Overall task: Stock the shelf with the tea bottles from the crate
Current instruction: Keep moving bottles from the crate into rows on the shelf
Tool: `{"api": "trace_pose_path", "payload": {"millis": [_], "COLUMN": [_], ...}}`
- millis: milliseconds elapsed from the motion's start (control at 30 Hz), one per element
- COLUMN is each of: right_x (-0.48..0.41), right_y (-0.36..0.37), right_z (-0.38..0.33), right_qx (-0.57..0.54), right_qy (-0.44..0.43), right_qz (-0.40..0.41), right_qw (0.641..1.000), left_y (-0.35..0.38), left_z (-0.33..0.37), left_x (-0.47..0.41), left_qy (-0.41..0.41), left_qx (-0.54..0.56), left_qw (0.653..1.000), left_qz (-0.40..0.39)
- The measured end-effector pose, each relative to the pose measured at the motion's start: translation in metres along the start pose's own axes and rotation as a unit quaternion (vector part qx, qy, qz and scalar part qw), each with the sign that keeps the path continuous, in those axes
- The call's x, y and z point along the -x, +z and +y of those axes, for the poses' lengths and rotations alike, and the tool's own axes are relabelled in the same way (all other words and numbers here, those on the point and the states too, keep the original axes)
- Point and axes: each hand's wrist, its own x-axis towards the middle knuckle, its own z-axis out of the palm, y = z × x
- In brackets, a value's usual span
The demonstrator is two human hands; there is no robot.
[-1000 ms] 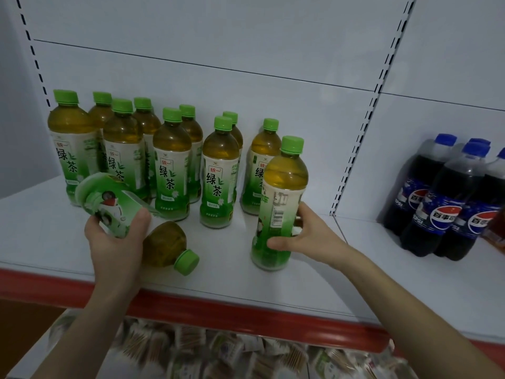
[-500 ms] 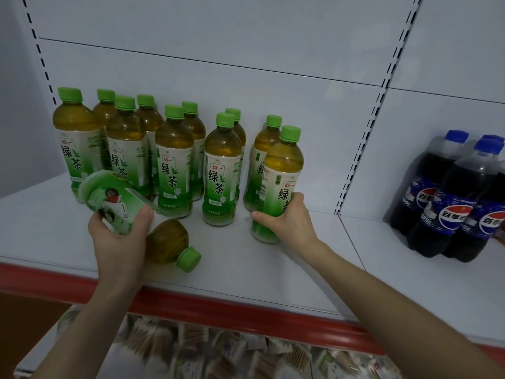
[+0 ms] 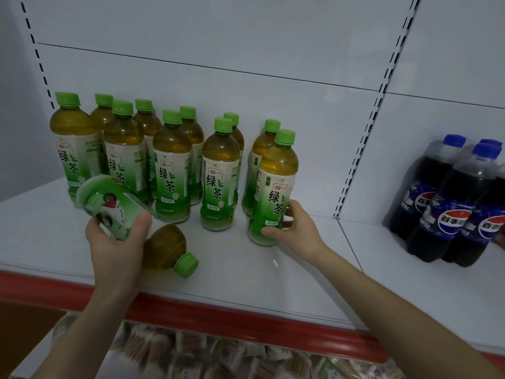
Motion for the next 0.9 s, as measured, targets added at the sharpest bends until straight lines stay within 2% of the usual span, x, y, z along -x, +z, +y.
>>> {"api": "trace_pose_path", "payload": {"millis": [900], "right_x": [-0.01], "right_y": [0.018], "right_z": [-0.008], "right_qx": [0.001], "right_qy": [-0.009], "right_qz": [0.0], "right_qw": [1.0], "left_y": [-0.001], "left_z": [0.005], "left_x": [0.003], "left_qy": [-0.012], "left_qx": [0.016], "left_qw": [1.0], "left_qz": [0.008]}}
